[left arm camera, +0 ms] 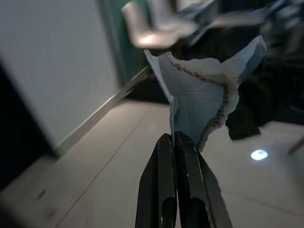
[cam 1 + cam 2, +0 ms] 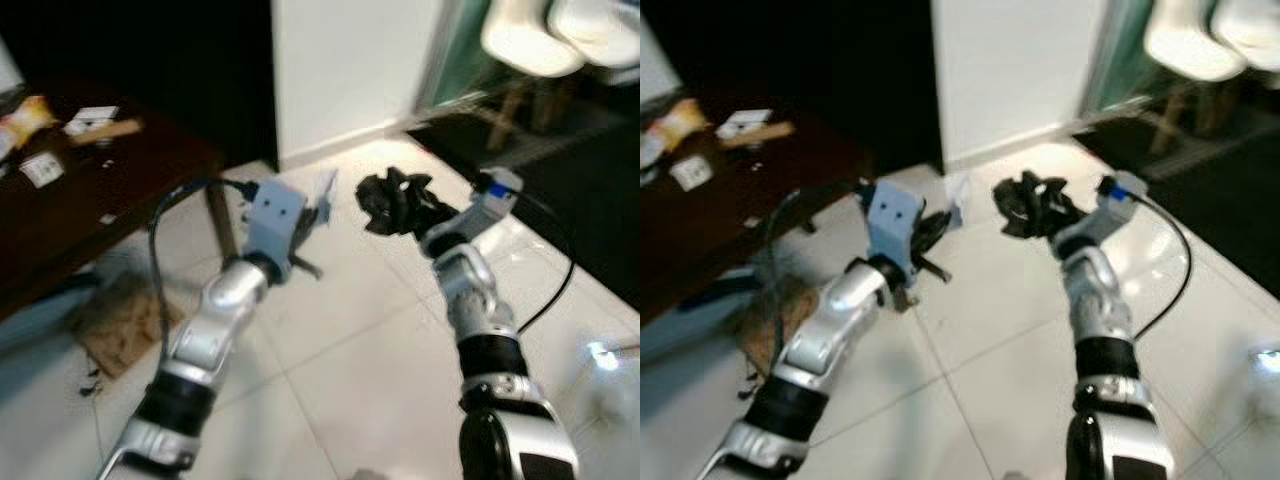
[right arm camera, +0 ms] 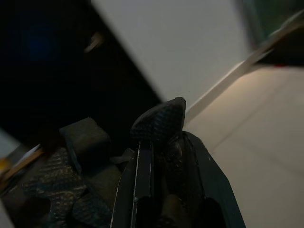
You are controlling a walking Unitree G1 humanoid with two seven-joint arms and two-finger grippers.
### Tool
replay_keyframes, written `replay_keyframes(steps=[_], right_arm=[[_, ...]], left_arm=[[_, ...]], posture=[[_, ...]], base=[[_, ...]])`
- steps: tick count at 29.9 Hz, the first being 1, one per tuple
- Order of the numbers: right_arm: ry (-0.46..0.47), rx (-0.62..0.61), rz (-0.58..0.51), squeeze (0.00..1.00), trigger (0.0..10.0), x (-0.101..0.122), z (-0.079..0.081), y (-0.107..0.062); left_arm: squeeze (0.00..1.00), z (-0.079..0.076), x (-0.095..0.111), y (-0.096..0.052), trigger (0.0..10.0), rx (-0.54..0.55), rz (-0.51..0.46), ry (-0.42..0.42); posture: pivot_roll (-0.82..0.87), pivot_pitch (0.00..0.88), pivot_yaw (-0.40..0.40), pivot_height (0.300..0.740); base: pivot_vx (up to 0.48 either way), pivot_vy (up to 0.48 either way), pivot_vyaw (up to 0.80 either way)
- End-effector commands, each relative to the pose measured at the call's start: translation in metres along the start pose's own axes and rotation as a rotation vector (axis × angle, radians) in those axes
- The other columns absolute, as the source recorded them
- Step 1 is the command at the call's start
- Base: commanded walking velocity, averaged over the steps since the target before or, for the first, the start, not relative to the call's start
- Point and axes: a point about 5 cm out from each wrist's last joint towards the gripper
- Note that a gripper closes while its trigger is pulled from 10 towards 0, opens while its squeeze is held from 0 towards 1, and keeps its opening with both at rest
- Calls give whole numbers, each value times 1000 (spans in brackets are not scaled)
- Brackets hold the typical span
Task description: Picking trash to rubbish bin
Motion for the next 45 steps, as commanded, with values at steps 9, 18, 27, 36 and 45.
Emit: replay_keyframes(steps=[9,18,27,36,45], right_arm=[[-7,-53,16,0,10000,-7,-3,-1],[-46,-152,59,0,10000,-15,-19,-3],[-82,-203,120,0,10000,-28,-28,-8],[-152,-138,279,0,10000,-69,-19,-19],[-106,21,316,0,10000,-76,-2,-19]], left_arm=[[0,15,-15,-5,10000,68,35,12],[0,46,-41,-20,10000,204,114,10],[0,74,-77,-53,10000,399,220,-16],[0,90,-133,-106,10000,634,391,-193],[0,88,-109,-86,10000,591,249,-151]], posture=[[21,81,39,740],[25,68,40,740],[43,73,24,740],[49,74,12,740],[56,76,11,740]], base=[[0,0,-800],[0,0,-800],[0,0,-800],[0,0,-444],[0,0,0]])
Point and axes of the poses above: a point about 5 cm out from each wrist's last joint towards the gripper, its own y axis pointing out of the wrist towards the gripper, its own x axis along the axis of the wrist's last joint, z = x × y, and after that the axes turned 2 degrees about -y, right-handed
